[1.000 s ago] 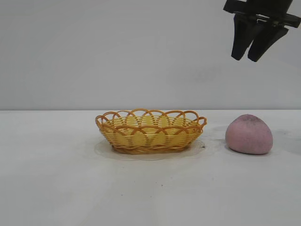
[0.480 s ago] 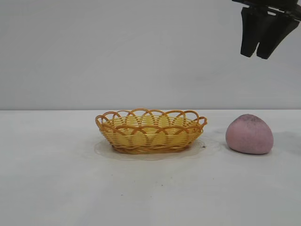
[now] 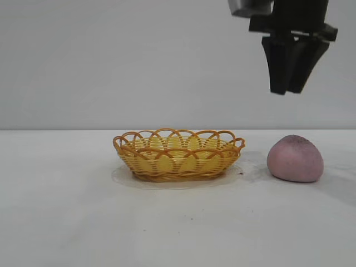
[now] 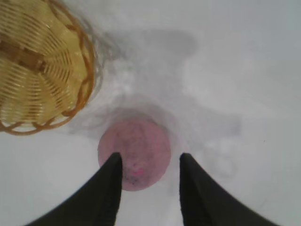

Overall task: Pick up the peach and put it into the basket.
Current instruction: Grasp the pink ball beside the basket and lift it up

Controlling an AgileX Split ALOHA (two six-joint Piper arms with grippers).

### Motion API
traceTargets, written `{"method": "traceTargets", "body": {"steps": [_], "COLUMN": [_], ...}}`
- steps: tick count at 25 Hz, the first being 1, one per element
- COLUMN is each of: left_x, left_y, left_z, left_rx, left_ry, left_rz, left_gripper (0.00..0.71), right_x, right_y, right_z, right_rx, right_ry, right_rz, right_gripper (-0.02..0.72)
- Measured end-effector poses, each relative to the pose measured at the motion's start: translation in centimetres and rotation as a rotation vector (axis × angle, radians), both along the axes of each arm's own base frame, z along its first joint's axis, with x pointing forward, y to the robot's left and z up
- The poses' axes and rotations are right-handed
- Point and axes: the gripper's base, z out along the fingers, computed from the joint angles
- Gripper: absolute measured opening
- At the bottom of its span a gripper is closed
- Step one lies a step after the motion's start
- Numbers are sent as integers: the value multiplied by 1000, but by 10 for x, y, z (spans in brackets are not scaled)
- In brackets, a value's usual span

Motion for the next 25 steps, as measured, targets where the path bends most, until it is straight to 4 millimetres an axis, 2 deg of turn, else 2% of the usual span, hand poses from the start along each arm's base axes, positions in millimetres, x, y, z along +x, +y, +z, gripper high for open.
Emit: {"method": "traceTargets", "body": {"steps": [6,12,17,22,24,25], "left_x": [0,0,0,0,0,0], "left_y": [0,0,0,0,0,0], "left_z": [0,0,0,0,0,0], "left_rx": [0,0,0,0,0,0], "left_ry": [0,0,0,0,0,0], "left_rz": [0,0,0,0,0,0], "left_gripper": [463,463,463,463,463,463], "right_x": [12,12,13,14,14,14], "right_y": [7,9,10,9,10,10], "right_z": [-24,-58,-67,-73,-73,-73], "right_rx": [6,-21,-31,-41,-40,-40], "right_ry": [73,193,212,225,223,223], "right_rz": [-17,-36,-53,-52,-52,-52], "right_gripper": [279,279,279,62,0,0]}}
